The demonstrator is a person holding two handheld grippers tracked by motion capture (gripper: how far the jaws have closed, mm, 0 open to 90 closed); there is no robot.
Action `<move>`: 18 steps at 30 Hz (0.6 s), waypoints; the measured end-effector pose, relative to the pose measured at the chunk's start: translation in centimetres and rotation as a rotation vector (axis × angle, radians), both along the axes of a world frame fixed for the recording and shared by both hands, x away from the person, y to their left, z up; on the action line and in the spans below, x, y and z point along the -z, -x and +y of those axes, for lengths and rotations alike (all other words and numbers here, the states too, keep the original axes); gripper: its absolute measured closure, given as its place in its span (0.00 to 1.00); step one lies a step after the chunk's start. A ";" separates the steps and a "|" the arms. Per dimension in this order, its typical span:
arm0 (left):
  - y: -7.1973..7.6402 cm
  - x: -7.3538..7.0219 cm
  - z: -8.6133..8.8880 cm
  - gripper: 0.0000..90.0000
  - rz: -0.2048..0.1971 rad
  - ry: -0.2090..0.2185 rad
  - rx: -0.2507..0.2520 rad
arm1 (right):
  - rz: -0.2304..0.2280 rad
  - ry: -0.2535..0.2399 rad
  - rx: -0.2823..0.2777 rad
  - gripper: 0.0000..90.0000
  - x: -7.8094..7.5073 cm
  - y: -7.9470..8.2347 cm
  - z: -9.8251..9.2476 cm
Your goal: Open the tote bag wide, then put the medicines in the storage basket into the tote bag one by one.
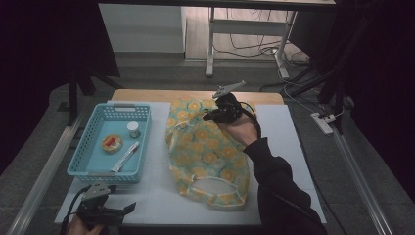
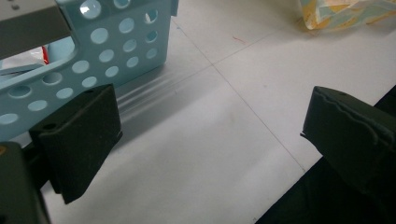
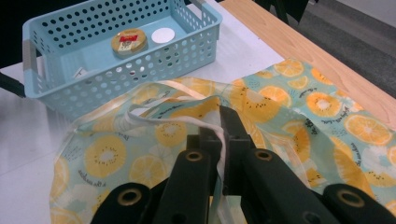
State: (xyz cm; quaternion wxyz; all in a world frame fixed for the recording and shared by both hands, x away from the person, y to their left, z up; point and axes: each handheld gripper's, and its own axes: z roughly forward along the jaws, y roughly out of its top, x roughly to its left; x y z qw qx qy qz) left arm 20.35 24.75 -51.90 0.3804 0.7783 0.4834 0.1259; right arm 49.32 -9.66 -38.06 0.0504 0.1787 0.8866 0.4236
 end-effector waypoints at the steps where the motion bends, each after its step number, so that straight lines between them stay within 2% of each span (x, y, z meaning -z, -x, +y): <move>1: 0.0 0.0 0.0 0.05 0.001 -0.001 0.001 | -0.001 -0.002 0.002 1.00 -0.1 0.0 0.0; 10: 0.1 -0.1 0.1 0.04 -0.005 0.006 -0.010 | -0.007 -0.003 0.003 1.00 -0.3 -0.1 0.2; 16: 0.1 -0.1 0.5 0.03 -0.004 0.033 -0.033 | -0.007 -0.005 0.000 1.00 -0.3 -0.1 0.3; 18: -0.1 -0.1 0.6 0.03 0.007 0.047 -0.019 | -0.006 -0.008 0.002 1.00 -0.3 -0.1 0.2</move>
